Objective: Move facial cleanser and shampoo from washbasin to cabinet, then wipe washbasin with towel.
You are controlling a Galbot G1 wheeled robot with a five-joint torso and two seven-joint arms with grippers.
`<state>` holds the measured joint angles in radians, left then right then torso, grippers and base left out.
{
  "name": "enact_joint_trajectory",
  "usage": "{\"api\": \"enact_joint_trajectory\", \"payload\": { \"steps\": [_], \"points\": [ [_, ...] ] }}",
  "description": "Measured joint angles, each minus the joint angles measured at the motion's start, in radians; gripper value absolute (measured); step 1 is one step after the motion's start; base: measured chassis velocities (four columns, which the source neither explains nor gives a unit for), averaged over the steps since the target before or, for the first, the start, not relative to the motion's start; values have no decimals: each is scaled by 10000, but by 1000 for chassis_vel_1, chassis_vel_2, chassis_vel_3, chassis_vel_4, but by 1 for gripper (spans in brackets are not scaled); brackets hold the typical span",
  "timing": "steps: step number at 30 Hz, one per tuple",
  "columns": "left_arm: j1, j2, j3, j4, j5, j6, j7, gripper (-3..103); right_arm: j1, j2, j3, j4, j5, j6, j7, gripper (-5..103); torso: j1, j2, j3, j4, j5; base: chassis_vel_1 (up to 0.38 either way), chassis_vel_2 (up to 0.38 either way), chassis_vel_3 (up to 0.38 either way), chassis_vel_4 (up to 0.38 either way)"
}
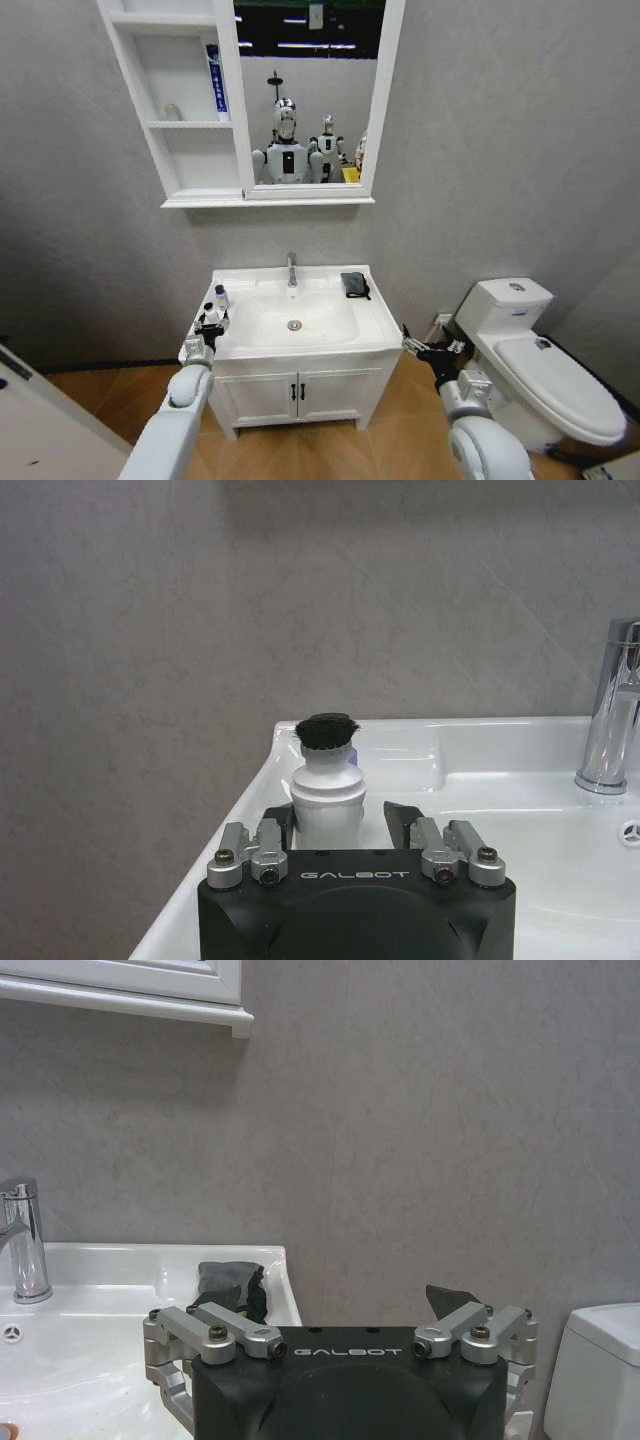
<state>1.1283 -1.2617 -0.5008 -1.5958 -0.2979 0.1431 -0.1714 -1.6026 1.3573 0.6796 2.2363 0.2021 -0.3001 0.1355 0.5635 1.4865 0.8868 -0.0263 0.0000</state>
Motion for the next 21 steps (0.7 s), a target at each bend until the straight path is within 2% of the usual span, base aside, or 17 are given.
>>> {"api": "enact_joint_trajectory", "payload": {
  "steps": [1,4,5,7,12,15,16,18,19,21],
  "points": [
    [0,0,0,0,0,0,0,56,0,0,0,0,0,0,0,100,0,0,0,0,0,0,0,0,0],
    [37,1,-4,-15,24,0,-16,40,9,5,-3,-97,-11,62,25,100,0,1,0,0,0,0,0,0,0],
    [37,1,-4,-15,24,0,-16,40,9,5,-3,-97,-11,62,25,100,0,1,0,0,0,0,0,0,0],
    [80,3,-5,-84,24,1,-50,32,-2,9,-14,-138,-30,82,32,100,0,0,0,0,-1,0,0,0,0],
    [403,244,-8,-1033,-36,193,-409,31,12,17,-36,-180,-81,93,33,100,1,1,1,0,-4,0,0,0,0],
    [821,971,-23,-2910,-708,887,-1143,31,68,14,-89,-225,-172,102,27,100,0,1,0,0,0,0,0,0,0],
    [821,971,-23,-2910,-708,887,-1143,31,68,14,-89,-225,-172,102,27,100,0,1,0,0,0,0,0,0,0],
    [903,1667,-213,-4119,-1505,1879,-1671,31,90,30,-164,-243,-230,120,16,100,-1,1,-1,2,-1,0,0,0,0],
    [903,1667,-213,-4119,-1505,1879,-1671,31,90,30,-164,-243,-230,120,16,100,-1,1,-1,2,-1,0,0,0,0],
    [755,2406,-534,-5097,-2557,3144,-2163,31,77,107,-234,-256,-332,174,-18,100,-1,1,-1,2,-2,0,0,0,0]
  ]
}}
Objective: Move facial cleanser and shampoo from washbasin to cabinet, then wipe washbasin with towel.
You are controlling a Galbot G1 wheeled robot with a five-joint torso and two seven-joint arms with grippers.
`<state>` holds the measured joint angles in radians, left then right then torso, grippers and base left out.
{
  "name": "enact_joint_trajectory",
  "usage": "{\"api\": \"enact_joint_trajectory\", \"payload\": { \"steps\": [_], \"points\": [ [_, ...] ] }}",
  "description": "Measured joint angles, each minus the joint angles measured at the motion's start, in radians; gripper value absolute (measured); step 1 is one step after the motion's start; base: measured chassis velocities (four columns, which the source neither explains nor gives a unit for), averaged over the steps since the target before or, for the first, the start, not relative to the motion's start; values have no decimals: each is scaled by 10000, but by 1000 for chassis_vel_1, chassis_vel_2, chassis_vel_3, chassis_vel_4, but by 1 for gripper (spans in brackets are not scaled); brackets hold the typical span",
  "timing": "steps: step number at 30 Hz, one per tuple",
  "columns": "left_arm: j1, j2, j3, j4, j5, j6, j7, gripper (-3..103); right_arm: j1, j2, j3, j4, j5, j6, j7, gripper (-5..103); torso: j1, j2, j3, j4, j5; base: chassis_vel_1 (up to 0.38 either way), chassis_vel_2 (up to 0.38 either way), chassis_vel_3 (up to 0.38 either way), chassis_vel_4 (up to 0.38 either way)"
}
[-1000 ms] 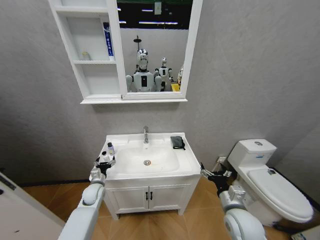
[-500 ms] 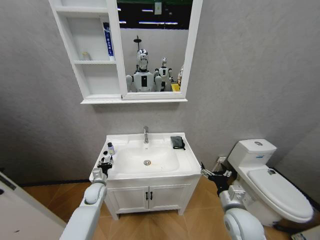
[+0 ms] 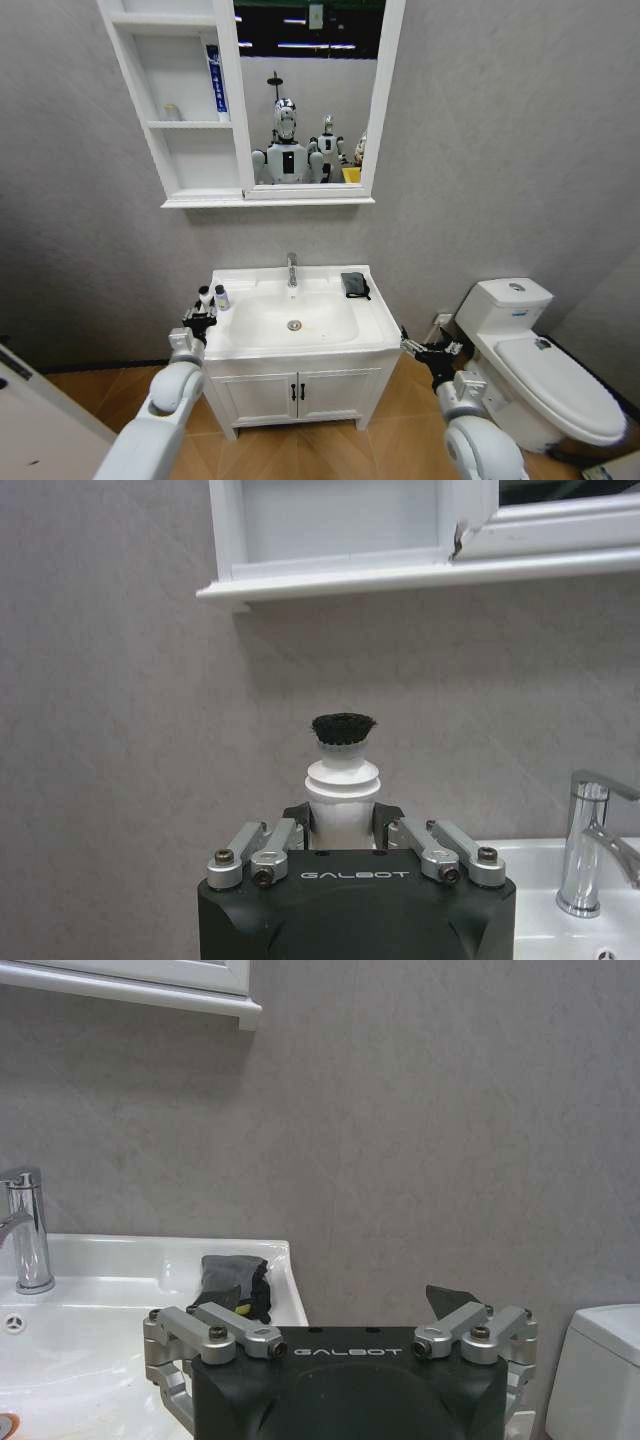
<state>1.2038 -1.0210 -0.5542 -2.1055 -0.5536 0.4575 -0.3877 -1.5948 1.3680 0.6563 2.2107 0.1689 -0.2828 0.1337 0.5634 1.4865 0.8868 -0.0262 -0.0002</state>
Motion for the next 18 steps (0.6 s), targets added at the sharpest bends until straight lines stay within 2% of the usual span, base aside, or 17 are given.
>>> {"api": "enact_joint_trajectory", "payload": {
  "steps": [1,2,4,5,7,8,10,11,14,15,18],
  "points": [
    [-232,499,-170,-371,-674,613,-289,31,-52,54,-35,-13,-59,53,-33,100,0,0,0,2,-1,0,0,0,0],
    [-232,499,-170,-371,-674,613,-289,31,-52,54,-35,-13,-59,53,-33,100,0,0,0,2,-1,0,0,0,0],
    [-1035,1515,-263,-669,-1951,1332,-757,31,-135,115,-62,-47,-111,143,-88,100,0,0,0,-1,1,0,0,0,0],
    [-1035,1515,-263,-669,-1951,1332,-757,31,-135,115,-62,-47,-111,143,-88,100,0,0,0,-1,1,0,0,0,0],
    [-2419,2507,133,-383,-3158,1723,-1212,31,-169,130,-63,-66,-135,203,-122,100,0,0,1,0,0,0,0,0,0],
    [-2419,2507,133,-383,-3158,1723,-1212,31,-169,130,-63,-66,-135,203,-122,100,0,0,1,0,0,0,0,0,0],
    [-4263,3067,962,284,-3711,1810,-1389,31,-171,124,-39,-65,-132,213,-132,100,0,0,1,-3,1,0,0,0,0],
    [-4263,3067,962,284,-3711,1810,-1389,31,-171,124,-39,-65,-132,213,-132,100,0,0,1,-3,1,0,0,0,0],
    [-6557,3296,2335,1188,-4243,1816,-1537,31,-179,90,21,-43,-109,215,-131,100,1,0,2,-2,1,0,0,0,0],
    [-6557,3296,2335,1188,-4243,1816,-1537,31,-179,90,21,-43,-109,215,-131,100,1,0,2,-2,1,0,0,0,0],
    [-9151,3167,4048,2651,-4523,1811,-1443,31,-173,0,96,-2,-26,198,-118,100,1,0,2,-5,4,0,0,0,0]
  ]
}}
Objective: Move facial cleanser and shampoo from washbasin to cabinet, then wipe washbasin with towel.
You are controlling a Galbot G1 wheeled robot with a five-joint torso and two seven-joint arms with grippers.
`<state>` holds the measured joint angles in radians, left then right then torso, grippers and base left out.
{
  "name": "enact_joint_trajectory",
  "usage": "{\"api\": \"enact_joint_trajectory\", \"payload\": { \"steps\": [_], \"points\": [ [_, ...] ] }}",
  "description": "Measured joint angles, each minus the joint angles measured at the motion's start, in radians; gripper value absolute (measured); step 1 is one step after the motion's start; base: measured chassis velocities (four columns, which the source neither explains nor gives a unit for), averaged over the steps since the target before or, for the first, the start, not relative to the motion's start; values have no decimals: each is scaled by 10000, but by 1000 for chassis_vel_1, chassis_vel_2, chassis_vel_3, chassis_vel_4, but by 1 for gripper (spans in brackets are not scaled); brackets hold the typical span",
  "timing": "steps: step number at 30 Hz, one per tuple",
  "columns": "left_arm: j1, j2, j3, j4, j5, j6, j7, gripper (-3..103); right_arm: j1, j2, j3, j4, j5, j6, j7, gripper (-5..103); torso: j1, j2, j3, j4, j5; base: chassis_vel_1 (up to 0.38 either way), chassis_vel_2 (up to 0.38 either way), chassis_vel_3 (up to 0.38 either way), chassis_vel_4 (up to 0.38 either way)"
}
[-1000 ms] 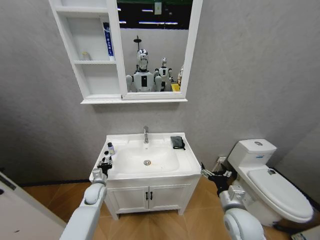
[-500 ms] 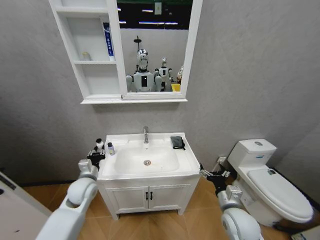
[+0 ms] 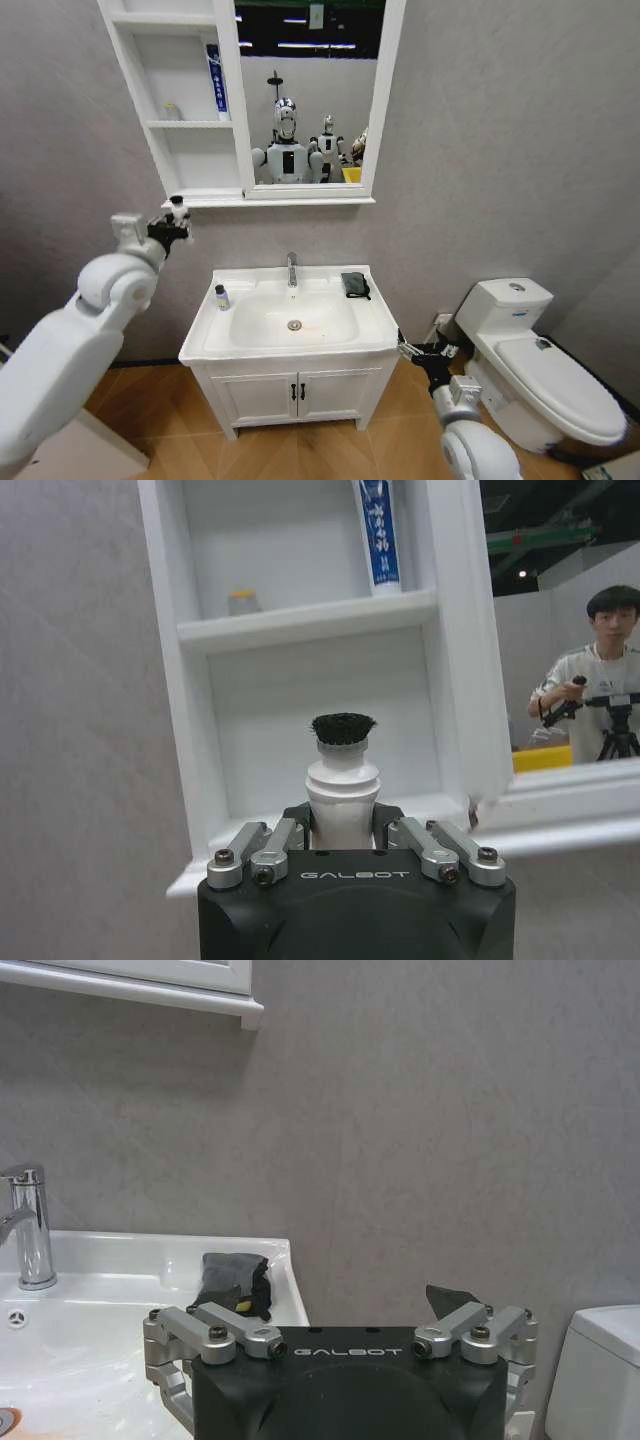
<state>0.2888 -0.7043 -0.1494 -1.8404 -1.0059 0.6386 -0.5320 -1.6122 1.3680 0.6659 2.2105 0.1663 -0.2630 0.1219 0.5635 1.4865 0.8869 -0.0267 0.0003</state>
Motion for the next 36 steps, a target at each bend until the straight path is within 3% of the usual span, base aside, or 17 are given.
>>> {"api": "enact_joint_trajectory", "payload": {
  "steps": [1,4,8,13,23,28,36],
  "points": [
    [0,0,0,0,0,0,0,31,0,0,0,0,0,0,0,100,0,0,0,0,0,0,0,0,0],
    [-1713,-489,963,1626,110,-97,535,31,-1,5,34,-24,2,-7,18,100,2,-1,1,4,-2,0,0,0,0],
    [-2473,-901,1358,2591,388,-273,913,31,-103,47,16,-32,-23,20,17,100,1,0,1,4,-3,0,0,0,0],
    [-3669,-1902,1715,4545,1179,-572,1479,31,-178,52,73,-25,-40,64,17,100,1,-1,0,2,-2,0,0,0,0],
    [-4523,-2723,1800,6836,2032,-745,2214,31,-204,-34,88,-107,-49,132,21,100,1,-1,0,5,-3,0,0,0,0],
    [-4910,-3217,1742,8066,2716,-1225,2410,31,-150,-69,42,-124,-69,157,19,100,2,-1,0,4,-3,0,0,0,0],
    [-5089,-3462,1674,8666,3033,-1289,2523,30,-178,-83,49,-74,-72,161,19,100,1,-1,0,3,-4,0,0,0,0]
  ]
}}
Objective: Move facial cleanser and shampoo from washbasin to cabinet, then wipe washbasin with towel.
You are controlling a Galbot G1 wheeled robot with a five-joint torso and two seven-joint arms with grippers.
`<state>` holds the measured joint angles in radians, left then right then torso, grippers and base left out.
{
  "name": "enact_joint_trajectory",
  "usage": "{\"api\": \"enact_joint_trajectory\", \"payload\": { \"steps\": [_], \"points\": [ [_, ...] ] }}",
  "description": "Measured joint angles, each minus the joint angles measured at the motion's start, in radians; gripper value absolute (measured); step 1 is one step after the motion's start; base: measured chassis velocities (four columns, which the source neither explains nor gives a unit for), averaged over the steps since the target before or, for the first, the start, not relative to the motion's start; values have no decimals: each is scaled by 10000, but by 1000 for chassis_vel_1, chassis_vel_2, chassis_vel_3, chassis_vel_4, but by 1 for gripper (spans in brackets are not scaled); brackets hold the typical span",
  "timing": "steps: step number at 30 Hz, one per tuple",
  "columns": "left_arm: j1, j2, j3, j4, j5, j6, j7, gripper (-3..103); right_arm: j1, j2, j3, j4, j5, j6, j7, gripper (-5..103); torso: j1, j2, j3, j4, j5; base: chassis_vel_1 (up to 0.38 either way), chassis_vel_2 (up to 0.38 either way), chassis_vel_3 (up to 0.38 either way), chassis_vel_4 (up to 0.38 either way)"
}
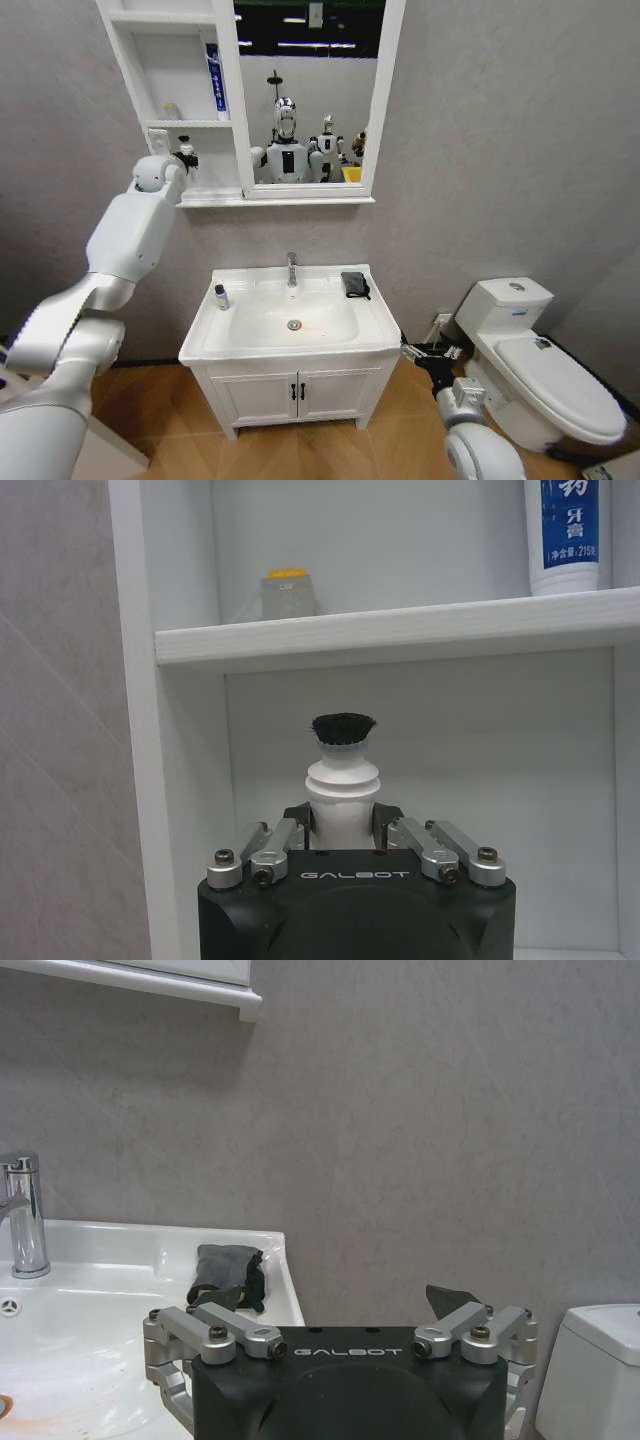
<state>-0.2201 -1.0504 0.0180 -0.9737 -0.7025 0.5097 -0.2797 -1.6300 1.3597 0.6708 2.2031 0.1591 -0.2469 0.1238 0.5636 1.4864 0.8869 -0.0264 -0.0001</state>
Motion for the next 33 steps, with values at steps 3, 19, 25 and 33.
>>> {"api": "enact_joint_trajectory", "payload": {
  "steps": [3,19,25,33],
  "points": [
    [60,-1,-28,57,8,-29,0,30,0,-24,4,2,0,15,0,100,-1,0,-1,1,1,0,0,0,0],
    [-2,-271,-131,745,132,-487,58,56,65,-10,-82,-1,-156,65,-2,100,-1,1,-1,-1,1,0,0,0,0],
    [67,-171,-150,407,46,-472,38,78,-2,8,-33,40,-156,79,-2,100,-1,1,-1,-2,3,0,0,0,0],
    [1084,913,-329,-2143,-1000,270,-709,100,2,17,-72,55,-165,83,0,100,-1,1,-1,-3,1,0,0,0,0]
  ]
}}
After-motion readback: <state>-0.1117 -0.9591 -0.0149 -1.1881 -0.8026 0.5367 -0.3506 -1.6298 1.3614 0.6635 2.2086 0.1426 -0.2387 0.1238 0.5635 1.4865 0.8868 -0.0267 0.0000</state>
